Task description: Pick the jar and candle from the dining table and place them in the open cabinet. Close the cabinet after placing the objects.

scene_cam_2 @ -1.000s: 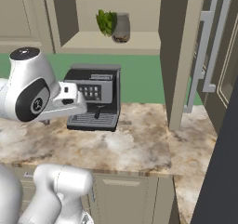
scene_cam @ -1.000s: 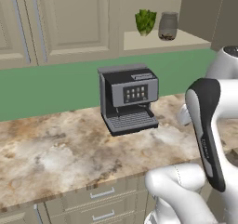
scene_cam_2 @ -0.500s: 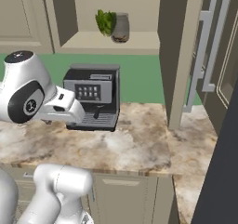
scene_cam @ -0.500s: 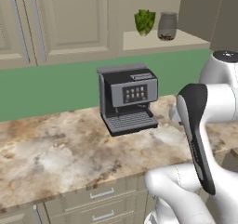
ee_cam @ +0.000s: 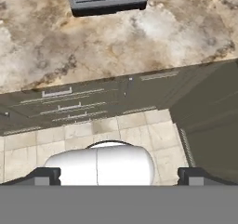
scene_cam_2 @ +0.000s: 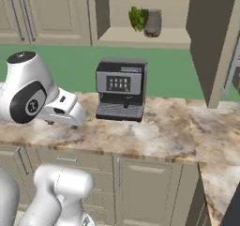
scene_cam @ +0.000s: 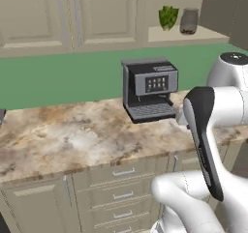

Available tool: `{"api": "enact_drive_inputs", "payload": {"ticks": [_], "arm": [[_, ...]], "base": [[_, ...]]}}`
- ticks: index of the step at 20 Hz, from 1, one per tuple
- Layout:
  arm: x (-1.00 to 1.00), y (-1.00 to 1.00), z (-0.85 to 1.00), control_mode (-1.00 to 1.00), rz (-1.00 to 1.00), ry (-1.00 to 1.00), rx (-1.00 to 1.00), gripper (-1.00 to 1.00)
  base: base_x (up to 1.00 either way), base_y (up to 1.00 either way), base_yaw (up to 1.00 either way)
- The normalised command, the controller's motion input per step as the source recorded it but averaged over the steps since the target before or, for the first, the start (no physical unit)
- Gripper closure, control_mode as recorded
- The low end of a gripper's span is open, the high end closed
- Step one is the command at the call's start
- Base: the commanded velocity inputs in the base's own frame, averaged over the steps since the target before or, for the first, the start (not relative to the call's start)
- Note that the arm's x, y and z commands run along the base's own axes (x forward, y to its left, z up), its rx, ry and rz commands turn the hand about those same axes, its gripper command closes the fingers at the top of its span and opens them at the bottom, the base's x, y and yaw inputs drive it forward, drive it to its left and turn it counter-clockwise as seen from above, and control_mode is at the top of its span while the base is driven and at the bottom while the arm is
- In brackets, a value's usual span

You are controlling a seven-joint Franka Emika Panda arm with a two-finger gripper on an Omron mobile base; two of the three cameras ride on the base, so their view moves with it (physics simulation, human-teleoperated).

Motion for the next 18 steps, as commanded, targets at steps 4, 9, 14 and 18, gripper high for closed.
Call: {"api": "enact_drive_inputs", "payload": {"ticks": [4,9,14,18], "arm": [[0.0,0.0,0.0,1.0,0.0,0.0,0.0,-1.0],[0.0,0.0,0.0,1.0,0.0,0.0,0.0,-1.0],[0.0,0.0,0.0,1.0,0.0,0.0,0.0,-1.0],[0.0,0.0,0.0,1.0,0.0,0.0,0.0,-1.0]], "base": [[-0.69,0.5,0.85],[-0.21,0.39,0.96],[0.23,0.49,0.8],[1.0,0.06,0.61]]}}
